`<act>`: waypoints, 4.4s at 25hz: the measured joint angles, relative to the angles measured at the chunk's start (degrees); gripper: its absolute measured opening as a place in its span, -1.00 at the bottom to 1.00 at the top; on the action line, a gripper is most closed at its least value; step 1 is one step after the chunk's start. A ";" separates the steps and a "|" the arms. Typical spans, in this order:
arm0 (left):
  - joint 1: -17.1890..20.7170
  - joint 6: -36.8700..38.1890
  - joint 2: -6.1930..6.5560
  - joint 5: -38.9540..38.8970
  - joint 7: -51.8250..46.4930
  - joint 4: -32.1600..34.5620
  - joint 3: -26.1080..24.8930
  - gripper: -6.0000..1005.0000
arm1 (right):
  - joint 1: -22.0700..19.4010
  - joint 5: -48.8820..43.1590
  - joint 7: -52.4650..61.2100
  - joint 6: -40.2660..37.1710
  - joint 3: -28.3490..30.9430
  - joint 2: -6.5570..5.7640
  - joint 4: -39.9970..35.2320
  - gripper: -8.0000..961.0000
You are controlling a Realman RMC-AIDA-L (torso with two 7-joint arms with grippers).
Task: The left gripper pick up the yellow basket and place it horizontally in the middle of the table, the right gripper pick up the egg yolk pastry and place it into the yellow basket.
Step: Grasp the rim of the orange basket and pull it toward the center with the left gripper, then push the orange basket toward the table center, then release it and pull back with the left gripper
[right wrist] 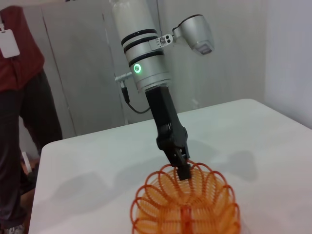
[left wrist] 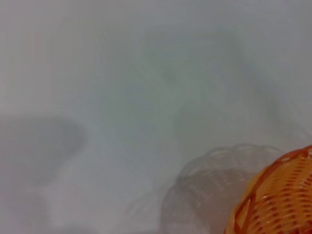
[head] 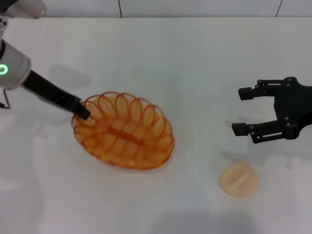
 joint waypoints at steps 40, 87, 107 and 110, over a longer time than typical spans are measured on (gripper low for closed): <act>-1.01 -10.95 -1.53 -7.23 -16.61 -7.34 -0.50 -0.84 | 1.54 0.99 -0.07 -2.10 1.47 -0.09 0.67 0.76; -2.65 -15.79 -2.50 -5.54 -18.03 -12.82 -0.12 -0.84 | 1.48 1.60 -0.02 -5.10 1.49 0.00 0.70 0.76; -3.01 -15.74 -3.03 -6.12 -17.44 -13.40 -0.12 -0.84 | 1.36 1.60 -0.09 -5.70 1.53 0.00 0.70 0.76; -3.01 -15.58 -3.02 -6.24 -17.13 -13.40 -0.12 -0.77 | 1.33 1.60 -0.09 -5.71 1.56 0.01 0.70 0.76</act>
